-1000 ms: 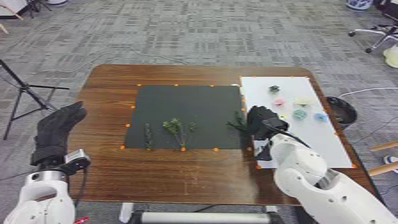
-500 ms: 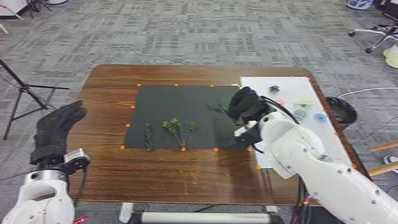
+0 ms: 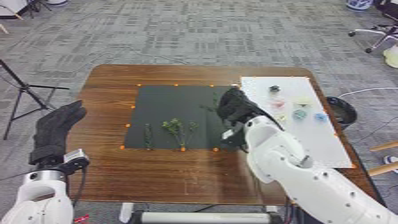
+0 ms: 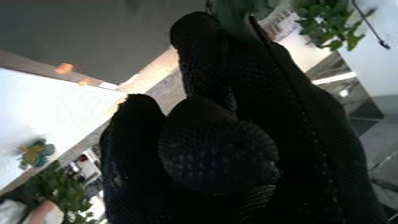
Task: Arrange flowers
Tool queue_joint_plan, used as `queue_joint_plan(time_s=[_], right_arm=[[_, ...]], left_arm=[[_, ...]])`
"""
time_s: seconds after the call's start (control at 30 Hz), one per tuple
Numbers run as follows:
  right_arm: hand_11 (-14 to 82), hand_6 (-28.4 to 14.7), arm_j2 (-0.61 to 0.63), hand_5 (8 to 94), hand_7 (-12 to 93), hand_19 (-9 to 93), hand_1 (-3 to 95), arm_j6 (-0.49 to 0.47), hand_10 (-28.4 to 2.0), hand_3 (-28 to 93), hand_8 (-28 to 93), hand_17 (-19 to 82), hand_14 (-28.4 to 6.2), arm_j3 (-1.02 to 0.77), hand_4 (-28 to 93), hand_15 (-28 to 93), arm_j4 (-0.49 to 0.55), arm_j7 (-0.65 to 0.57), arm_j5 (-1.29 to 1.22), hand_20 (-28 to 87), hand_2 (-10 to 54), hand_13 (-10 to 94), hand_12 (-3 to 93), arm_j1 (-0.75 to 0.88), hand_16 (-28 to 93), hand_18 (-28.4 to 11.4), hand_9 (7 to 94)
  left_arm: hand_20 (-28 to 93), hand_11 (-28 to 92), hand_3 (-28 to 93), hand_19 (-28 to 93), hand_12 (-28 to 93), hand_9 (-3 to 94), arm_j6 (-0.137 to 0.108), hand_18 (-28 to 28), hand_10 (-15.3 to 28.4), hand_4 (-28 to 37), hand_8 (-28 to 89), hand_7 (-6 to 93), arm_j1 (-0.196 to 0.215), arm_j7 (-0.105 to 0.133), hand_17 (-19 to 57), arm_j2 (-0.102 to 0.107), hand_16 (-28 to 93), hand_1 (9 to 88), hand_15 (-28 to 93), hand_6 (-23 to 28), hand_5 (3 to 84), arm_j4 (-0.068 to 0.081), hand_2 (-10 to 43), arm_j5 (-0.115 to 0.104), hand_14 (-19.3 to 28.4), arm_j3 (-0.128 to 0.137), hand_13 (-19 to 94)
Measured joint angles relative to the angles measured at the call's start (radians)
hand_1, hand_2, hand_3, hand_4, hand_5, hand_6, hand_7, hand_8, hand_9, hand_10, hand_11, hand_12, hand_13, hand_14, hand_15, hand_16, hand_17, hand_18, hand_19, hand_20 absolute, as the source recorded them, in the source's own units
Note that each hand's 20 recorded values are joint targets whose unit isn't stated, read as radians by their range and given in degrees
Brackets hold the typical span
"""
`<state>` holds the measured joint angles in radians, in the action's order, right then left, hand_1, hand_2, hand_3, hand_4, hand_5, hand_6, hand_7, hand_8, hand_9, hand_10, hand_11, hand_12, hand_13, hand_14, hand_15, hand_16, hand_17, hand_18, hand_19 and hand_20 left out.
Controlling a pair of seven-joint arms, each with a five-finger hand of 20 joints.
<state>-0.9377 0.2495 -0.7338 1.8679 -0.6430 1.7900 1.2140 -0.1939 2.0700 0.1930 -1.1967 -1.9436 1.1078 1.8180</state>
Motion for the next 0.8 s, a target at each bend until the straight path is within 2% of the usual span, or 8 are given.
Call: queue_joint_plan(time_s=[0.33,0.5,0.8], right_arm=[[15.9,-7.6,-0.01,67.8,42,87,70.3,0.002,-13.5,47,14,76,-1.5,0.008,-2,58,-0.017,-0.057,-0.072,43,-9.5,94,24.2,0.061,24,-3.1,93.6],[14.0,-7.8,-0.019,67.8,42,85,67.3,0.01,-12.6,49,15,77,-1.5,0.003,0,58,-0.019,-0.077,-0.102,44,-9.5,94,26.3,0.066,24,-3.1,93.7],[16.7,-8.7,-0.031,66.9,37,83,60.9,0.012,-12.8,40,18,77,-2.0,-0.011,7,57,-0.025,-0.085,-0.143,48,-9.5,94,25.9,0.067,24,-3.3,91.5]], left_arm=[[17,22,68,10,13,49.0,0.001,11.7,15.1,-28.3,-7,13.8,0.005,-0.009,6.2,0.0,1,25.3,21,3.4,52.3,-0.003,5.1,0.001,17.3,0.002,37],[17,22,68,10,14,48.9,0.004,11.8,15.0,-28.3,-7,13.6,0.005,-0.013,6.1,0.001,1,25.4,21,3.4,52.2,-0.003,5.1,0.002,17.3,0.002,37],[17,22,68,10,14,48.9,0.009,11.8,15.0,-28.3,-7,13.7,0.005,-0.02,6.1,0.003,1,25.3,21,3.5,52.3,-0.003,5.1,0.003,17.4,0.002,37]])
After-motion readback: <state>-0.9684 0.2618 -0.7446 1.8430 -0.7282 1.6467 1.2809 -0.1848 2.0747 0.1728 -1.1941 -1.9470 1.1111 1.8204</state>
